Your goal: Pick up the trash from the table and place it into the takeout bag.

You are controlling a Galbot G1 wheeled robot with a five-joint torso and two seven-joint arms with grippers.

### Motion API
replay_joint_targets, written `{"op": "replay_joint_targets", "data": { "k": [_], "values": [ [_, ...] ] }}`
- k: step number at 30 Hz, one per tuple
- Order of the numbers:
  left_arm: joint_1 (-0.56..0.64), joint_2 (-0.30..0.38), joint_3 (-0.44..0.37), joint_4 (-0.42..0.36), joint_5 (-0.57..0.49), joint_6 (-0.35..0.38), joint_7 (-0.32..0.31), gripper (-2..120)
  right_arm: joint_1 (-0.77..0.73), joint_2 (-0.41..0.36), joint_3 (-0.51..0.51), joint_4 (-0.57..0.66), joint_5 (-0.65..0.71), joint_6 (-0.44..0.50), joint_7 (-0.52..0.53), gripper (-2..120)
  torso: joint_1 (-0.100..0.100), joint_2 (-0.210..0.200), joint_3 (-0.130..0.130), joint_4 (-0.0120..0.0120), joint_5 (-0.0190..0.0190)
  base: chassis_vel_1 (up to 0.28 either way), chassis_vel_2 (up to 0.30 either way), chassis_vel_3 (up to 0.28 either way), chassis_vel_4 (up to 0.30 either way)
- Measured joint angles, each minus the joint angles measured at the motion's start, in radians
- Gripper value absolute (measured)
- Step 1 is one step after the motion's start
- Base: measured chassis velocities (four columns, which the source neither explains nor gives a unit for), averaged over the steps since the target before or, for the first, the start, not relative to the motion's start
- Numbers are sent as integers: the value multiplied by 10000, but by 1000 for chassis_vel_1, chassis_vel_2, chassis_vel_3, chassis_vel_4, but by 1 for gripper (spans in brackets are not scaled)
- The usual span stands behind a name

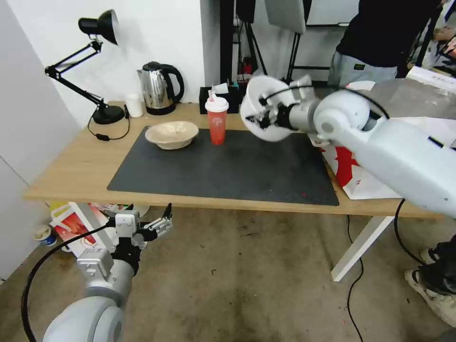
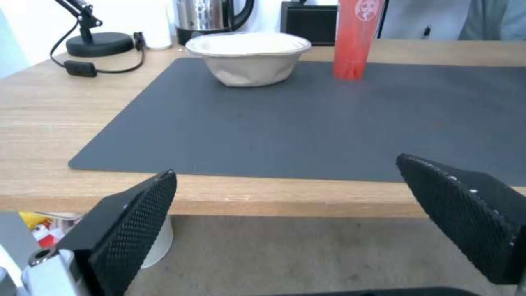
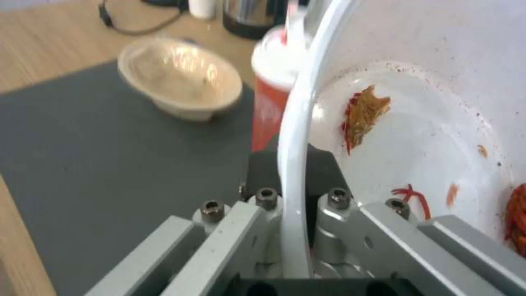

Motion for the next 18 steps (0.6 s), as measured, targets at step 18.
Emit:
{"op": "replay_joint_targets", "data": {
  "k": [18],
  "values": [
    [46, -1, -22, -67, -22, 5, 3, 100, 1737, 291, -15, -637, 510, 11, -263, 0, -1, 0, 0, 0, 1, 0, 0, 0, 0]
  ]
}}
